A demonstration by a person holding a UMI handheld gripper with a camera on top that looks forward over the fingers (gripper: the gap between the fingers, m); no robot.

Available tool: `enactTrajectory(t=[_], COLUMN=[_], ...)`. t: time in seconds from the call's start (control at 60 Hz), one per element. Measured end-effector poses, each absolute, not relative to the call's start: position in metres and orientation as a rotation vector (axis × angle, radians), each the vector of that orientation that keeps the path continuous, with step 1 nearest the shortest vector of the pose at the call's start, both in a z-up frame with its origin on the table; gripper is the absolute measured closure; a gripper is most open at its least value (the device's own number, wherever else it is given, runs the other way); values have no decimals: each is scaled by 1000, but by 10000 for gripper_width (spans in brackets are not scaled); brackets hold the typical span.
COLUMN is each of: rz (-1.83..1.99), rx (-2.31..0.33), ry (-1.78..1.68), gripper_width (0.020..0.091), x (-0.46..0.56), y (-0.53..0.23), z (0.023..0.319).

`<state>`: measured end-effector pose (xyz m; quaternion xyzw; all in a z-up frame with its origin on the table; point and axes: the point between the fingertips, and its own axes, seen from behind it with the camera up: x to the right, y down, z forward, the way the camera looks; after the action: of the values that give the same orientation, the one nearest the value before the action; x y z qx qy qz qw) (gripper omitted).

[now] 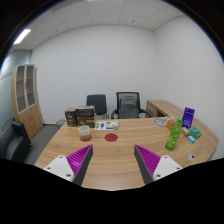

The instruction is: Pour water

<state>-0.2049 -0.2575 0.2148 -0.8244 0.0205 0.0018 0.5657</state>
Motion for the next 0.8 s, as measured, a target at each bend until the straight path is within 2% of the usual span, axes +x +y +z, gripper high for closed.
enactTrajectory(t=[0.133, 0.333, 0.6, 0.8], rz=[5, -6, -104, -137], rx=[-1938, -1954, -2008, -2033], ry=[49, 78, 174, 190], gripper_width=[248, 253, 250, 262], x=[-201, -160, -14, 94], y=[-255, -247, -231, -189], z=[213, 193, 139, 103])
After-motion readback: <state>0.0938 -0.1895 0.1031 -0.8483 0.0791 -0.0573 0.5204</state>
